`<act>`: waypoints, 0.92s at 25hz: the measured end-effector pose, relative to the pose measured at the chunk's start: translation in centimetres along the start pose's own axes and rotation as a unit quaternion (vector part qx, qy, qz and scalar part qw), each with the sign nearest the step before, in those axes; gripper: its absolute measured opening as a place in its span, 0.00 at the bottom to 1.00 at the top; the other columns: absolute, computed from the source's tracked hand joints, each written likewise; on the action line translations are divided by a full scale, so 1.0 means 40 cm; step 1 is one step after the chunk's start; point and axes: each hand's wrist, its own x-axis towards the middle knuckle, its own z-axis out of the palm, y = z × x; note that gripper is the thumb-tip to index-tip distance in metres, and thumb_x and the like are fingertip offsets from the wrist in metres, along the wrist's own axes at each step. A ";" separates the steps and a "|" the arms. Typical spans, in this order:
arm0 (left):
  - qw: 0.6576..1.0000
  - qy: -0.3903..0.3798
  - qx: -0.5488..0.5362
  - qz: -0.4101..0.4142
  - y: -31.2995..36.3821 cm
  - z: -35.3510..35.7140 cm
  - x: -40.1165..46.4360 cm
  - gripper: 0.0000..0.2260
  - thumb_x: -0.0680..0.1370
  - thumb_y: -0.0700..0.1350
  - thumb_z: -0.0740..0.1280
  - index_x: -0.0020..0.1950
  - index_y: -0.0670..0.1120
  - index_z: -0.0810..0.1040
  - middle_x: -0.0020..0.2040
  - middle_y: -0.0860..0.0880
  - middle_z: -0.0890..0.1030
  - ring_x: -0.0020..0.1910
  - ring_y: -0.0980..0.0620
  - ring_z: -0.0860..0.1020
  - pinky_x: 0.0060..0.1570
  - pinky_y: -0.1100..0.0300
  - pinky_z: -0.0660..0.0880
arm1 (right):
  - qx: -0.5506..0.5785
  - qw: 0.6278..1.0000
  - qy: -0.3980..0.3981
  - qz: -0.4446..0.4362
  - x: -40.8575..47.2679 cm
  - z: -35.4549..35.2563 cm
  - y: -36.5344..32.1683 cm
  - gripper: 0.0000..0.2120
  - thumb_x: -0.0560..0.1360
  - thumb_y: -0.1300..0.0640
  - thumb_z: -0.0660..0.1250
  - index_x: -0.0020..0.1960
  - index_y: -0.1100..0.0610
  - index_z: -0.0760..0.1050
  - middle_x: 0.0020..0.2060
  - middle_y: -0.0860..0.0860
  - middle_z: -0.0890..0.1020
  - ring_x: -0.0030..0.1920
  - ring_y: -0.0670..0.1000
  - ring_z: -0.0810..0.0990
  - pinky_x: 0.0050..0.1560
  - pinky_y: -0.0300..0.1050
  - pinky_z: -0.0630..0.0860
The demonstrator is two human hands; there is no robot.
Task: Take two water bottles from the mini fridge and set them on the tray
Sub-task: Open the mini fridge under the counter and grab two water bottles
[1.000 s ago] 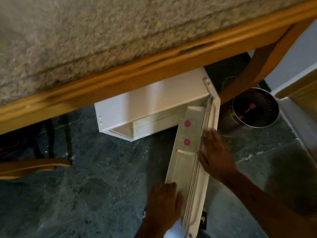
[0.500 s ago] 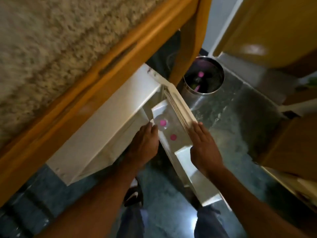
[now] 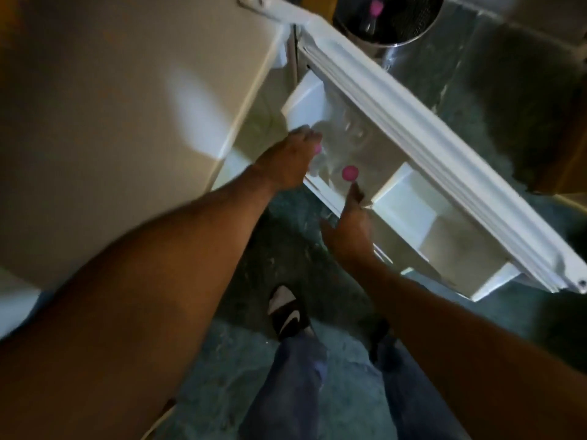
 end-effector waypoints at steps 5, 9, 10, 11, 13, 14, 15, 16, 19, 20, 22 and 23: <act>0.999 0.009 -0.046 -0.004 -0.015 0.032 0.037 0.18 0.72 0.31 0.65 0.61 0.42 0.73 0.60 0.36 0.74 0.60 0.38 0.75 0.62 0.45 0.75 | 0.070 0.996 0.055 0.018 0.145 0.074 0.026 0.44 0.76 0.54 0.68 0.77 0.50 0.38 0.78 0.56 0.44 0.63 0.59 0.71 0.48 0.29 0.73; 1.000 -0.013 -0.023 -0.001 -0.020 0.039 0.037 0.04 0.78 0.41 0.58 0.49 0.45 0.72 0.50 0.41 0.76 0.46 0.46 0.76 0.51 0.51 0.77 | 0.210 0.957 0.194 0.040 0.202 0.075 -0.025 0.34 0.70 0.63 0.72 0.72 0.55 0.61 0.65 0.54 0.69 0.63 0.48 0.67 0.58 0.29 0.61; 1.000 -0.016 -0.005 -0.004 -0.022 0.036 0.034 0.05 0.80 0.43 0.56 0.48 0.48 0.71 0.50 0.41 0.77 0.45 0.47 0.76 0.49 0.55 0.76 | 0.205 0.956 0.206 0.048 0.205 0.065 -0.037 0.32 0.69 0.66 0.73 0.69 0.55 0.65 0.60 0.53 0.72 0.59 0.47 0.69 0.53 0.30 0.64; 1.000 -0.017 0.017 -0.014 -0.022 0.030 0.024 0.06 0.80 0.44 0.55 0.48 0.50 0.71 0.51 0.42 0.79 0.45 0.47 0.76 0.47 0.57 0.74 | 0.190 0.959 0.204 0.060 0.199 0.059 -0.048 0.29 0.69 0.66 0.72 0.66 0.54 0.67 0.55 0.52 0.73 0.57 0.49 0.72 0.50 0.35 0.68; 0.999 -0.007 0.038 0.000 -0.013 0.015 -0.005 0.05 0.80 0.39 0.57 0.52 0.46 0.71 0.51 0.40 0.79 0.47 0.41 0.79 0.45 0.52 0.75 | 0.169 0.965 0.177 0.098 0.167 0.059 -0.060 0.20 0.73 0.64 0.68 0.61 0.51 0.67 0.50 0.49 0.74 0.51 0.51 0.76 0.47 0.45 0.73; 0.999 -0.004 0.040 0.016 -0.008 0.005 -0.023 0.05 0.79 0.37 0.57 0.53 0.44 0.70 0.51 0.38 0.79 0.47 0.39 0.79 0.44 0.48 0.77 | 0.163 0.966 0.163 0.119 0.145 0.064 -0.068 0.15 0.75 0.63 0.64 0.58 0.50 0.66 0.48 0.48 0.75 0.48 0.51 0.76 0.47 0.47 0.75; 0.999 -0.007 0.038 0.018 -0.004 -0.002 -0.041 0.05 0.79 0.36 0.58 0.54 0.42 0.69 0.52 0.38 0.78 0.47 0.38 0.79 0.45 0.46 0.78 | 0.149 0.967 0.150 0.140 0.122 0.069 -0.076 0.10 0.78 0.61 0.61 0.56 0.50 0.66 0.47 0.48 0.75 0.45 0.50 0.76 0.47 0.48 0.76; 0.999 -0.006 0.035 0.010 -0.001 -0.010 -0.056 0.05 0.80 0.36 0.57 0.55 0.42 0.68 0.52 0.38 0.77 0.47 0.38 0.78 0.45 0.44 0.78 | 0.116 0.972 0.140 0.151 0.108 0.072 -0.080 0.06 0.79 0.59 0.58 0.55 0.52 0.67 0.47 0.50 0.76 0.43 0.50 0.76 0.44 0.46 0.74; 0.999 0.011 0.037 -0.033 0.014 -0.032 -0.083 0.07 0.81 0.39 0.56 0.58 0.43 0.68 0.53 0.39 0.77 0.47 0.38 0.79 0.46 0.44 0.79 | 0.044 0.980 0.140 0.136 0.055 0.066 -0.112 0.10 0.82 0.53 0.52 0.55 0.57 0.68 0.48 0.55 0.78 0.42 0.52 0.77 0.39 0.45 0.73; 0.998 0.021 0.040 -0.043 0.024 -0.044 -0.091 0.07 0.82 0.40 0.56 0.59 0.42 0.69 0.54 0.39 0.77 0.48 0.39 0.79 0.47 0.45 0.79 | 0.039 0.985 0.134 0.099 0.038 0.056 -0.123 0.07 0.81 0.56 0.54 0.57 0.56 0.67 0.49 0.56 0.77 0.43 0.53 0.77 0.40 0.48 0.76; 0.997 0.039 0.046 -0.046 0.047 -0.066 -0.108 0.07 0.82 0.41 0.58 0.58 0.41 0.70 0.52 0.39 0.78 0.47 0.40 0.79 0.45 0.47 0.79 | 0.011 0.994 0.100 0.044 0.000 0.034 -0.137 0.08 0.79 0.60 0.59 0.58 0.56 0.64 0.51 0.58 0.76 0.44 0.56 0.78 0.44 0.55 0.80; 0.997 0.041 0.046 -0.048 0.058 -0.078 -0.122 0.05 0.81 0.41 0.59 0.56 0.42 0.70 0.51 0.40 0.78 0.45 0.41 0.79 0.43 0.49 0.78 | 0.009 0.996 0.088 0.022 -0.022 0.017 -0.144 0.07 0.79 0.61 0.59 0.56 0.56 0.64 0.51 0.58 0.76 0.43 0.57 0.79 0.43 0.58 0.80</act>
